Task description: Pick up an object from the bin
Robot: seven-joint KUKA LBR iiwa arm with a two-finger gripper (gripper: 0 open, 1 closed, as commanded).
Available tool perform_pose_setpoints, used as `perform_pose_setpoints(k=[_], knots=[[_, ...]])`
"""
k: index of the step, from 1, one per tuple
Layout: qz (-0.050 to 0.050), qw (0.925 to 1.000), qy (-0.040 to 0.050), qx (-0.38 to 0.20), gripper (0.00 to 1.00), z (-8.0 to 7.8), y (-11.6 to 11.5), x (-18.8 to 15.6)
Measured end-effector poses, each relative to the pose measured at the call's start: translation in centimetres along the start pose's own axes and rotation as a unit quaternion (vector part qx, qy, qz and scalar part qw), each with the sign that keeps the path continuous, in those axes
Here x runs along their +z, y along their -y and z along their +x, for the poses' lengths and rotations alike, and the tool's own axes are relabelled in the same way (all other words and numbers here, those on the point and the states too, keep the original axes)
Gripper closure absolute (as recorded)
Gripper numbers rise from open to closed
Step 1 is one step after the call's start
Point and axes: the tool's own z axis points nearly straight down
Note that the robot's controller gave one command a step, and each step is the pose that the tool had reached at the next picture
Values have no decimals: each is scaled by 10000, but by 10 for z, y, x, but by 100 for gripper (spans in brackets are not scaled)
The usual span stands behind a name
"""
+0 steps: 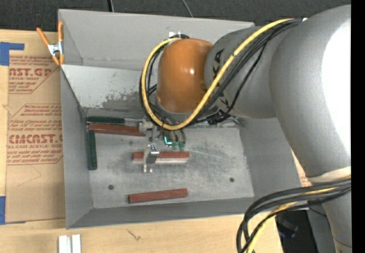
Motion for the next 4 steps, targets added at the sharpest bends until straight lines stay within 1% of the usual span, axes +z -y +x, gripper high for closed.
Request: perform_pose_setpoints(k=[1,2,3,4], knots=[[-5,10000,36,5,0,-2,0,-4],[-22,9989,123,-456,100,2,11,49],[-22,9989,123,-456,100,2,11,49],[3,9991,22,-425,100,-9,-3,22]])
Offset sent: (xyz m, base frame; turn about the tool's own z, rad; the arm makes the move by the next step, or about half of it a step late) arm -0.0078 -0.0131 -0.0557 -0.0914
